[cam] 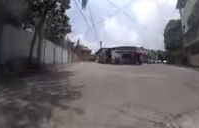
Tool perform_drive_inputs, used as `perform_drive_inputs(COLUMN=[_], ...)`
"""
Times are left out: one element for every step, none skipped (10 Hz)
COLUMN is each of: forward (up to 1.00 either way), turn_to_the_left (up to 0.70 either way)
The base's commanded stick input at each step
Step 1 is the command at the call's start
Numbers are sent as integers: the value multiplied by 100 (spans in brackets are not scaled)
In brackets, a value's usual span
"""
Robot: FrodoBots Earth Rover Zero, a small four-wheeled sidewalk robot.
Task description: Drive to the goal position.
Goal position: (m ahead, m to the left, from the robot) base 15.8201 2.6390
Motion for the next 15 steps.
perform_drive_inputs(forward=[100, 100, 100, 100, 100, 100, 100, 100, 100, 100, 100, 100, 100, 100, 100], turn_to_the_left=[0, 0, 0, 0, 0, 0, 0, 0, 0, 0, 0, 0, 0, 0, 0])
